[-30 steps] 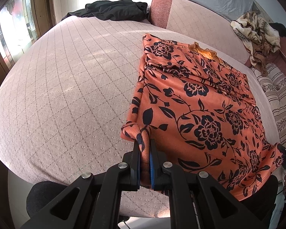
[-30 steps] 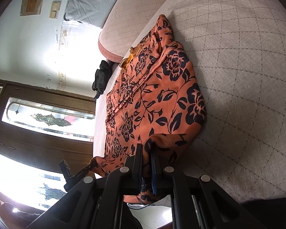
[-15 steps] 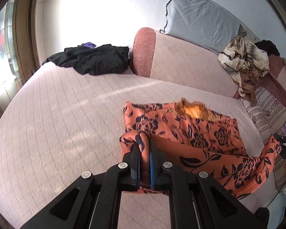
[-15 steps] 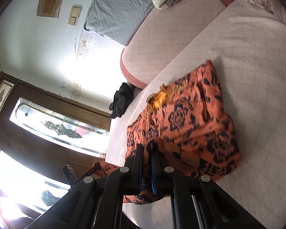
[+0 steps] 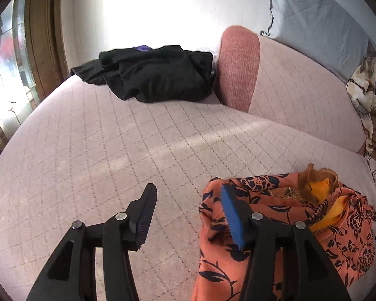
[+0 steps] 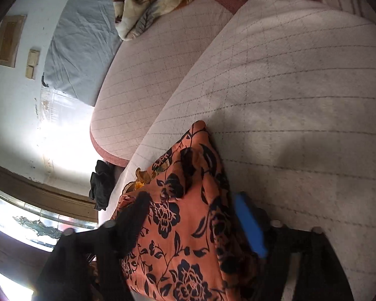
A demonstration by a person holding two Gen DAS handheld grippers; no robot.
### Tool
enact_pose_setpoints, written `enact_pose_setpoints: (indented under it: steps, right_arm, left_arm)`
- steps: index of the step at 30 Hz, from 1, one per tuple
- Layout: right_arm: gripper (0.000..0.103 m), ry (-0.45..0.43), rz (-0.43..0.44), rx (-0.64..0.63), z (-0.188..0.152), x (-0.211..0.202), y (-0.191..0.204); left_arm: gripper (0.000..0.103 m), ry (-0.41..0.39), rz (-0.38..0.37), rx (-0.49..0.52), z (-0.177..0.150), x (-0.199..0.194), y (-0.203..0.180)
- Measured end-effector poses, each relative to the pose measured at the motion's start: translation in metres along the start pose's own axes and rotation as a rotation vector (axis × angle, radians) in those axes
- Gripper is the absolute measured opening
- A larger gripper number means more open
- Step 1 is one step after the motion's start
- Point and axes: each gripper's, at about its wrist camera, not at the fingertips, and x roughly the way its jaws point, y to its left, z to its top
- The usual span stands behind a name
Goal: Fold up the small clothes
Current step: 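Lift the gripped hem with both tools and fold it over toward the collar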
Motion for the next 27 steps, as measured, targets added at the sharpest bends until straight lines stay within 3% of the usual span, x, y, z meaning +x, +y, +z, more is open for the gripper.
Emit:
enact_pose_setpoints:
  steps: [3,5,10,13,16,18,19,20,21,23,27]
  right_arm:
    - [0.084,-0.037,0.025,-0.03,-0.027,-0.044,0.002]
    - [0.083,-0.011,0.026,-0.023,-0.055,-0.058,0.002]
    - [0.083,0.117,0.001,0.032,-0.11,-0.031,-0.011]
    - [0.083,0.047,-0.007,0.04,-0.105,-0.017,-0.003]
    - [0.083,0.008,-0.009,0.128,-0.09,0.001,0.0]
    - [0.082,-0.031,-0.046,0.177,-0.08,0.012,0.001]
    - [0.08,-0.054,-0.057,0.178,-0.076,0.015,0.003]
    - [0.063,-0.064,-0.062,0.182,-0.073,0.02,0.005]
    - [0.016,-0.052,-0.072,0.202,-0.07,0.026,0.003]
    - [0.015,-0.018,-0.078,0.229,-0.066,0.035,0.001]
    - [0.015,-0.038,-0.032,0.118,-0.056,0.008,0.038]
  left_arm:
    - [0.055,-0.006,-0.019,-0.031,-0.02,-0.033,0.02]
    - [0.055,0.026,-0.062,-0.056,-0.047,-0.045,0.027]
    - [0.055,0.155,-0.139,-0.101,-0.117,-0.042,0.008]
    - [0.055,0.169,-0.14,-0.119,-0.127,-0.025,-0.008]
    - [0.068,0.149,-0.105,-0.152,-0.118,-0.007,-0.018]
    - [0.068,0.138,-0.081,-0.18,-0.109,0.001,-0.021]
    - [0.05,0.142,-0.076,-0.193,-0.104,0.006,-0.021]
    - [0.023,0.159,-0.061,-0.198,-0.099,0.01,-0.021]
    - [0.022,0.182,-0.066,-0.208,-0.093,0.013,-0.021]
    - [0.019,0.183,-0.07,-0.214,-0.081,0.006,-0.021]
    - [0.018,0.08,-0.09,-0.157,-0.06,-0.045,-0.029]
